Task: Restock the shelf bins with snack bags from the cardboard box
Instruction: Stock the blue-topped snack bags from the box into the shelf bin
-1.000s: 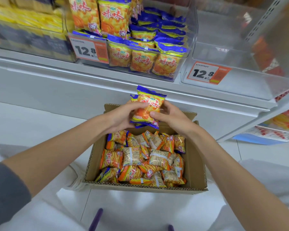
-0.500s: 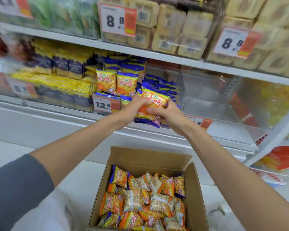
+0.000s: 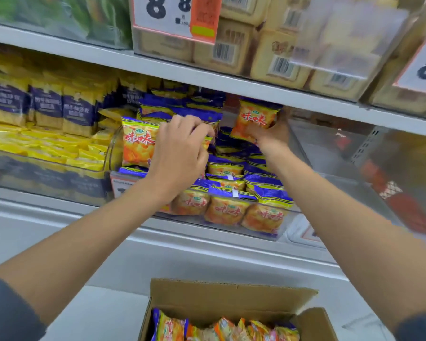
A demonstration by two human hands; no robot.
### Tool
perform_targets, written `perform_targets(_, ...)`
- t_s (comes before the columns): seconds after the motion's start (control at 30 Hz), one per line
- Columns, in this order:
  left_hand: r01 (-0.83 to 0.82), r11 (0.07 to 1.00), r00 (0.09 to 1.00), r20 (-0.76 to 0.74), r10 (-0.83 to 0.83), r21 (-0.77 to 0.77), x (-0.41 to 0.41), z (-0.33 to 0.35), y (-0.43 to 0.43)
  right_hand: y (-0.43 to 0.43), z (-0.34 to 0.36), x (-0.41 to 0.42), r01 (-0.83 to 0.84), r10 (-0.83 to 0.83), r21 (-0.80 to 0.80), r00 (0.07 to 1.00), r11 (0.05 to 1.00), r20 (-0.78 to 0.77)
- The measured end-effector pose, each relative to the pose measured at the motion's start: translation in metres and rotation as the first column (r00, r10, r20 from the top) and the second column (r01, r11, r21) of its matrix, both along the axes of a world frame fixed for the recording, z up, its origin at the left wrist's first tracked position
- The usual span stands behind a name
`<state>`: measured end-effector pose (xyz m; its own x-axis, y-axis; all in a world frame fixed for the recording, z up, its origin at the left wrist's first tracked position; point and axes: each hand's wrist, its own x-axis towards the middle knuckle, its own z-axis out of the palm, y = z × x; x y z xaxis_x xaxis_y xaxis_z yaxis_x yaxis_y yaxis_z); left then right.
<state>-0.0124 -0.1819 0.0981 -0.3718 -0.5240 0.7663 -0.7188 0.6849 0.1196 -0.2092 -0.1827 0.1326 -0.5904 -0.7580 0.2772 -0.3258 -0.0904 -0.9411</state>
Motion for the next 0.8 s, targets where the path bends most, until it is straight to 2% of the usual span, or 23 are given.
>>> perform_targets(0.07,0.014,1.0,1.0,-0.023,-0.015,-0.012,0.0,-0.003,-0.002,-0.024,-0.005,-0.005,-0.035,0.035,-0.008,0.999,0.999,-0.007)
perform_targets(0.2,0.012,1.0,0.999,-0.034,-0.013,-0.017,0.0,-0.004,-0.003,-0.06,-0.019,-0.005,-0.178,0.169,0.111,0.982,0.978,0.087)
perform_targets(0.27,0.02,1.0,0.999,-0.042,-0.021,-0.021,0.0,-0.004,-0.002,-0.076,-0.027,-0.013,-0.213,0.186,0.132,0.964,0.968,0.189)
perform_targets(0.3,0.024,1.0,0.999,-0.046,-0.025,-0.02,0.0,-0.004,-0.003,-0.078,-0.027,-0.014,-0.189,0.163,0.124,0.967,0.974,0.194)
perform_targets(0.4,0.025,0.999,0.999,-0.047,-0.026,-0.022,0.001,-0.004,-0.003,-0.065,-0.021,-0.003,-0.071,0.066,0.075,0.996,0.995,0.062)
perform_targets(0.63,0.023,1.0,0.999,-0.049,-0.023,-0.018,0.0,-0.004,-0.003,-0.062,-0.022,-0.009,-0.105,0.174,0.248,0.945,0.963,-0.276)
perform_targets(0.8,0.018,1.0,0.999,-0.049,-0.018,-0.019,-0.001,-0.004,-0.003,-0.064,-0.026,-0.006,-0.041,0.123,0.258,0.943,0.965,-0.309)
